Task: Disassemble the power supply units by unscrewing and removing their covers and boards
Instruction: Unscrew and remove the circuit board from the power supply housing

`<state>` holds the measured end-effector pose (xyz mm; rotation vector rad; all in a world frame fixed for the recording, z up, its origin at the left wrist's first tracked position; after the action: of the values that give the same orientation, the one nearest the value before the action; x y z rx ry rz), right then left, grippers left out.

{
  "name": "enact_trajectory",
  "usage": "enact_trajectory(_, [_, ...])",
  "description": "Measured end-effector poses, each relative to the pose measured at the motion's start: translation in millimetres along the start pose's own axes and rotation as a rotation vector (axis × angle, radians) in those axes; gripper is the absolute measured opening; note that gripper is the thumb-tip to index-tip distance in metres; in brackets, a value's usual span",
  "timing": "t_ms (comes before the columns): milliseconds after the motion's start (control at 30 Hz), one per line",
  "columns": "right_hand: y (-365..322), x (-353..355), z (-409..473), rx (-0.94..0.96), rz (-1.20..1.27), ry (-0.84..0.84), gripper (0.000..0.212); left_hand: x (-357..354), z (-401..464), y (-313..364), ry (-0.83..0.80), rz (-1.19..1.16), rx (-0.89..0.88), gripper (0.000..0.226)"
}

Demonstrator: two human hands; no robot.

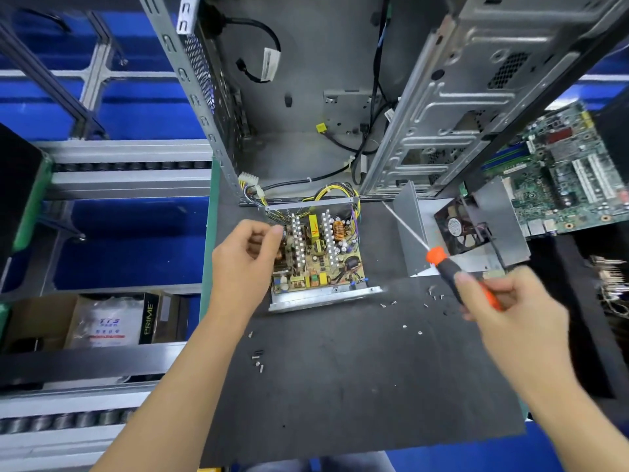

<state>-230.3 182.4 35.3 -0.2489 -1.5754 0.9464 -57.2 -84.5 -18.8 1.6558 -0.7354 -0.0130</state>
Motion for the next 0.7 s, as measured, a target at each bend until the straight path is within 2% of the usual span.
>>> enact_trajectory(67, [8.3, -19.2, -14.9, 0.000, -0.050, -0.015, 0.032, -0.4, 1.8, -7.1, -0.004, 0.000, 0.023, 0.009])
enact_trajectory(233, [17.8, -57.8, -28.8, 0.032, -0.219, -0.096, 0.041, 2.0, 2.3, -36.3, -0.118, 0.024, 0.034, 0.056])
enact_trajectory(367, [12.8, -68.2, -27.4, 0.333, -0.514, -0.113, 0.040, 7.1, 4.4, -49.4, -0.133, 0.009, 0.052, 0.061])
enact_trajectory(433, [-3.0, -70.2, -16.8, 0.382, -0.434, -0.053, 0.032, 8.5, 4.3, -50.7, -0.169, 0.024, 0.043, 0.061])
enact_trajectory(533, [-54.3, -79.2, 12.1, 0.237, -0.066, -0.084, 0.036, 10.7, 2.5, -53.7, -0.269, 0.077, 0.001, 0.078])
enact_trajectory(600, [-88.4, -93.9, 25.5, 0.309, -0.122, -0.123, 0.050, 11.4, 4.0, -54.6, -0.318, 0.119, -0.028, 0.095])
enact_trajectory(700, [-124.8, -125.9, 34.2, 0.302, -0.250, -0.350, 0.074, 10.1, 10.5, -50.1, -0.362, 0.154, -0.059, 0.108])
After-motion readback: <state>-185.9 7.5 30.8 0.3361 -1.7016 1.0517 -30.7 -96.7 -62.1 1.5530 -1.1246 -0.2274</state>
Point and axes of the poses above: each hand's wrist, its own z-axis towards the middle knuckle, its own x-axis out of the back of the hand, y = z × x, the point moved 1 cm from there along z, towards the middle knuckle, and after that the axes turned 12 degrees about x, right-handed, at the moved point
